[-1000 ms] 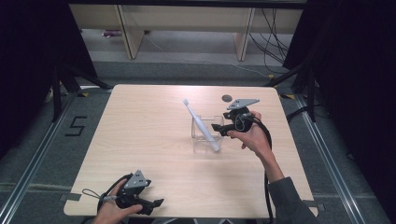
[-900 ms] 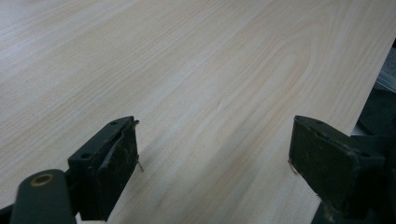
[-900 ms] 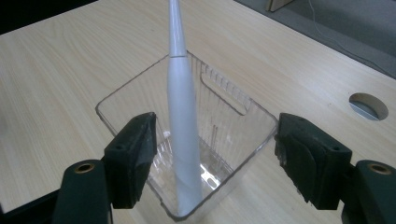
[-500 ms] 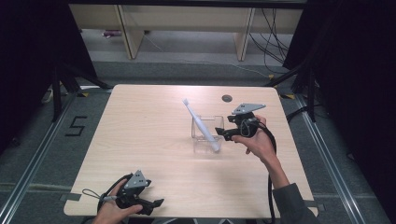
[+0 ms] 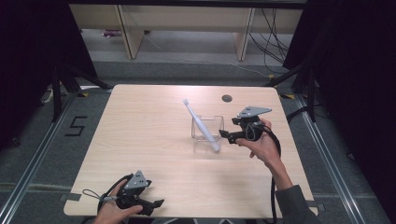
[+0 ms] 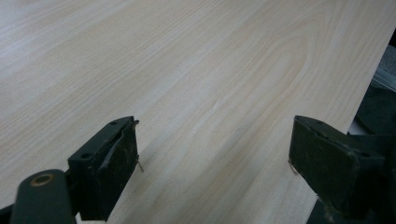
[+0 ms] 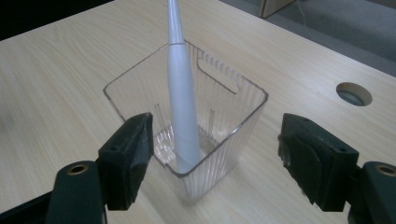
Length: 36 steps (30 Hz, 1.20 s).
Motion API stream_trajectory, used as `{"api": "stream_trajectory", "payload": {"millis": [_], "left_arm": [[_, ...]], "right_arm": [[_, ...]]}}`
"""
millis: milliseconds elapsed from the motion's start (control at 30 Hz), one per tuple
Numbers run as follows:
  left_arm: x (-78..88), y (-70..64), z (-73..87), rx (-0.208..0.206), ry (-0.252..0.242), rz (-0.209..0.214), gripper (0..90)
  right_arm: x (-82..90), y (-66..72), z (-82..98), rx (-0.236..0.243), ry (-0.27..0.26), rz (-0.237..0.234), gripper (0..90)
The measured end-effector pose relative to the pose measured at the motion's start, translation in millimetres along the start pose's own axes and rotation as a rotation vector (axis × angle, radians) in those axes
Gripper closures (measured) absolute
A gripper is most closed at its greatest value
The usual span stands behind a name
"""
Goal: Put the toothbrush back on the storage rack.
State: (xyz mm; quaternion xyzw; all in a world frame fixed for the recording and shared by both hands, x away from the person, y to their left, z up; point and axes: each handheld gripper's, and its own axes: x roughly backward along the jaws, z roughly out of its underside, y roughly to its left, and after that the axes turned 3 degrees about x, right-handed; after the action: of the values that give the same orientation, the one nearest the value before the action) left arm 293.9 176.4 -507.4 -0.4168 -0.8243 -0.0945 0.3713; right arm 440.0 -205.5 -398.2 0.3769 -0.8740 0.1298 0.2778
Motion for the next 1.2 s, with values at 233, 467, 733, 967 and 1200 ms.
{"api": "stream_trajectory", "payload": {"millis": [233,467,733,967,1200], "left_arm": [[-0.1,0.0,0.1,0.000,0.001,-0.002,14.9],[0.1,-0.1,-0.4,-0.006,0.005,-0.007,14.9],[-0.8,-1.5,-0.1,0.011,-0.010,0.002,14.9],[0.1,-1.0,-0.5,-0.004,0.002,0.000,14.9],[0.0,-1.0,-0.6,-0.004,0.002,-0.002,14.9]], "right_arm": [[6.1,-2.8,8.4,-0.012,0.005,0.010,26.2],[11.5,-2.7,18.3,-0.023,0.006,0.017,26.2],[15.8,-0.6,23.9,-0.026,0.005,0.013,26.1],[20.8,2.3,28.5,-0.032,-0.014,0.017,25.0],[25.7,6.2,35.2,-0.051,-0.012,0.017,24.2]]}}
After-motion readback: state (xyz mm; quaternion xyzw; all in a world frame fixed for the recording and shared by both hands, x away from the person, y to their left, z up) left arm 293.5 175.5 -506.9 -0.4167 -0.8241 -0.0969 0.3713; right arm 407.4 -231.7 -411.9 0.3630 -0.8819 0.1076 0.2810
